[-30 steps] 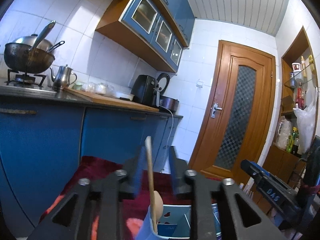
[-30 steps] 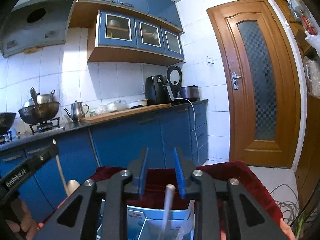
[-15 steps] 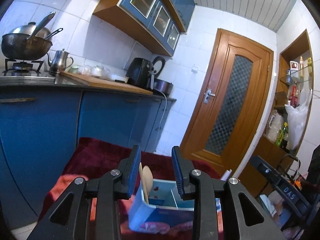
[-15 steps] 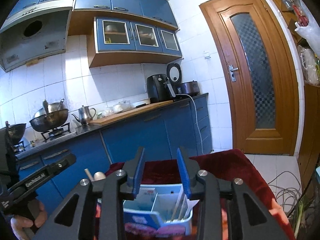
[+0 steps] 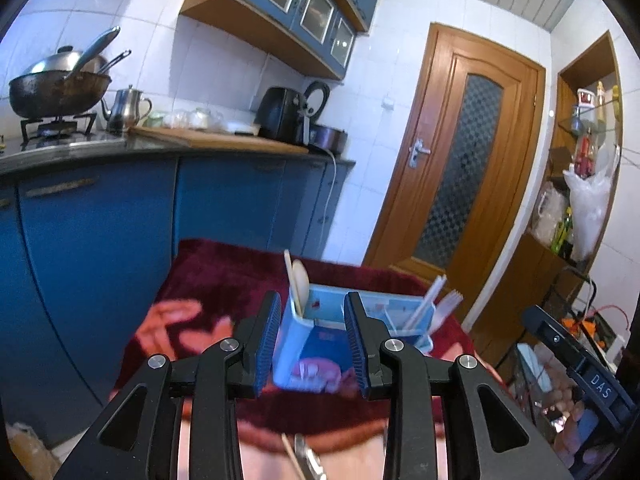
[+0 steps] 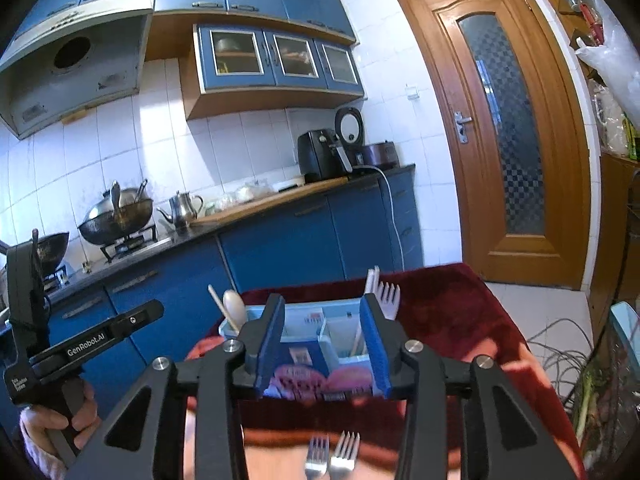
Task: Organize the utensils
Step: 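Move both open tools back down to the utensils on the blanket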
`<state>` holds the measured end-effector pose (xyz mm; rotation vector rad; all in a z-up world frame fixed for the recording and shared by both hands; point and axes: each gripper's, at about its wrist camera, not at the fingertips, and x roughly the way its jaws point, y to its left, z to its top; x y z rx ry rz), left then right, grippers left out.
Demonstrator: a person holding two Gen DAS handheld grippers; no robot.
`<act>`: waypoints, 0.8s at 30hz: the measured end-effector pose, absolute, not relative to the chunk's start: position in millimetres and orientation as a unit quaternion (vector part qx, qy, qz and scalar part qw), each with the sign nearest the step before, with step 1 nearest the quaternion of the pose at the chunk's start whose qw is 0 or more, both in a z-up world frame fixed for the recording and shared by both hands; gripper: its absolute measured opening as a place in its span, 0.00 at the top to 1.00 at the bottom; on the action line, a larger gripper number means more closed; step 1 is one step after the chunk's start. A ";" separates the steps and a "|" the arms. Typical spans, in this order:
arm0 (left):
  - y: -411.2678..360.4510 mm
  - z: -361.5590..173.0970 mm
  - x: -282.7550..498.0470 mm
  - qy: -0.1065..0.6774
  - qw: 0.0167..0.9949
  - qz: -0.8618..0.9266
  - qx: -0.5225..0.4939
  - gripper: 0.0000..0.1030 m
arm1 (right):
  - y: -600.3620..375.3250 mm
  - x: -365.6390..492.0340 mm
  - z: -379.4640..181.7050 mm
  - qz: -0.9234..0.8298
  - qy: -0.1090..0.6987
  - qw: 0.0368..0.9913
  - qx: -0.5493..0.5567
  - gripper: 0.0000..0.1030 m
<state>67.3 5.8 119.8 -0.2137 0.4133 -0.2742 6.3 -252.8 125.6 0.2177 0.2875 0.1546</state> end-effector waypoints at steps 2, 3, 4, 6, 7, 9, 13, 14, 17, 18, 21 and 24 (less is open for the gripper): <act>4.7 116.4 61.9 0.217 0.961 -0.137 -0.100 0.67 | -252.1 -0.6 122.3 0.073 0.154 0.980 0.105 0.58; 3.9 114.0 58.7 0.225 0.960 -0.137 -0.096 0.67 | -252.7 -4.0 120.5 0.071 0.158 0.979 0.105 0.58; 2.8 111.8 55.7 0.231 0.959 -0.137 -0.092 0.67 | -254.3 -7.0 118.9 0.070 0.162 0.979 0.106 0.58; 1.2 106.7 50.6 0.245 0.956 -0.138 -0.086 0.64 | -255.0 -12.9 115.0 0.068 0.170 0.977 0.108 0.58; 0.3 103.6 48.2 0.252 0.954 -0.139 -0.084 0.64 | -255.2 -15.8 112.5 0.067 0.174 0.976 0.110 0.56; -2.2 96.8 43.4 0.266 0.950 -0.142 -0.080 0.64 | -256.1 -19.5 107.4 0.065 0.183 0.975 0.111 0.55; -4.7 80.3 36.7 0.298 0.941 -0.141 -0.081 0.63 | -255.8 -26.9 95.8 0.061 0.204 0.970 0.115 0.55; -4.9 77.3 36.1 0.303 0.939 -0.141 -0.081 0.63 | -256.1 -28.5 92.6 0.060 0.208 0.969 0.117 0.55; -5.2 63.8 33.9 0.325 0.932 -0.138 -0.083 0.63 | -257.9 -34.4 80.3 0.058 0.223 0.966 0.122 0.55; -5.1 59.2 33.8 0.332 0.929 -0.138 -0.084 0.63 | -258.7 -35.0 76.6 0.057 0.228 0.964 0.123 0.55; -5.4 45.9 36.1 0.352 0.922 -0.135 -0.089 0.63 | -262.4 -35.7 66.7 0.054 0.241 0.960 0.129 0.55; -4.9 35.2 39.6 0.366 0.917 -0.127 -0.091 0.63 | -266.5 -35.6 57.7 0.050 0.253 0.957 0.134 0.55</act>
